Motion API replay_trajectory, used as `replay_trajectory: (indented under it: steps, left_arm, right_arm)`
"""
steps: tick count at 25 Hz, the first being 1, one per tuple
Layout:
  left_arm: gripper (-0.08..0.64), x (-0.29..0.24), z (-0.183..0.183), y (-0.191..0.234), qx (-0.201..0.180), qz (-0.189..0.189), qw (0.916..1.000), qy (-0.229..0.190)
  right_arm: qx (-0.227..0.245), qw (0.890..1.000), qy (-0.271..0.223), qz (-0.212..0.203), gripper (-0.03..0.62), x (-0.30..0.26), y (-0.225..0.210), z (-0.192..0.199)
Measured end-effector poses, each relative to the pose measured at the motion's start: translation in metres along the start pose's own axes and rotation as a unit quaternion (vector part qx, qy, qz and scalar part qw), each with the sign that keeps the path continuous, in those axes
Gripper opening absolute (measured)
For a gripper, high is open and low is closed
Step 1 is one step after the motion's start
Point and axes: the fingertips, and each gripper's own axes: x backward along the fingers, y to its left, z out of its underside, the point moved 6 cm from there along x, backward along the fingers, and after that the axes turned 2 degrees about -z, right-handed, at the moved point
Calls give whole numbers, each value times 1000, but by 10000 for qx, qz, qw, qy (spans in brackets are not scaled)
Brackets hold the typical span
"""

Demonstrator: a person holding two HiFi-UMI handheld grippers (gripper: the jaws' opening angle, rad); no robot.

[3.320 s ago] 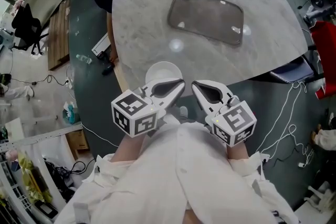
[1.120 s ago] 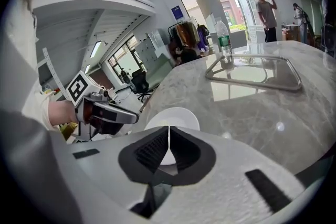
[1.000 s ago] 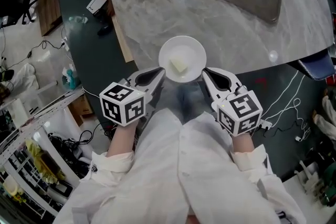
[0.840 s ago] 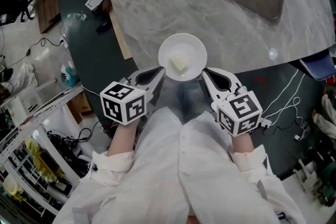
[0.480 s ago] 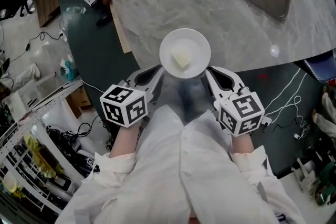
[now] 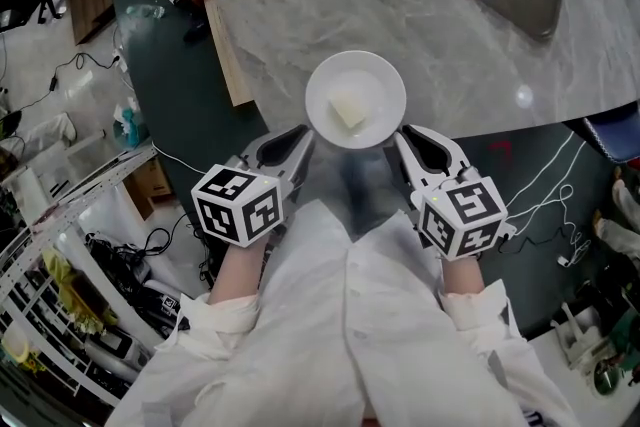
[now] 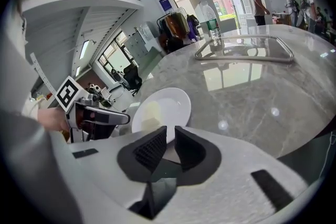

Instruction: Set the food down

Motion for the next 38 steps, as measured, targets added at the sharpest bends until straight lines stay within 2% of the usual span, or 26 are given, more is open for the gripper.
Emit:
replay_trajectory:
  steps: [5, 7, 8, 10, 13, 30, 38]
  left_arm:
    - [28, -3, -1, -1, 39, 1, 10000, -33]
    - [28, -4, -1, -1, 40, 17, 10000, -27]
    - [29, -5, -1, -1, 35, 20, 10000, -16]
    - [37, -6, -1, 0, 30, 20, 10000, -1]
    - [92, -7, -3, -1, 34, 17, 10000, 17]
    - [107, -12, -4, 2, 276, 17, 9996, 48]
    - [107, -17, -7, 2, 157, -31, 9999, 8]
  right_arm:
    - [-117, 9999, -21, 50, 12, -2, -3, 2]
    - [-245, 9997, -12, 23, 80, -3, -4, 3]
    - [-328, 9995, -10, 5, 91, -4, -5, 3]
    - [-435, 9991, -11, 2, 91, -5, -6, 4]
    - [-452, 9990, 32, 8, 91, -7, -8, 5]
    - [-547, 9983, 168, -69, 91, -17, -14, 3]
    - [-480, 9986, 219, 4, 91, -21, -16, 2]
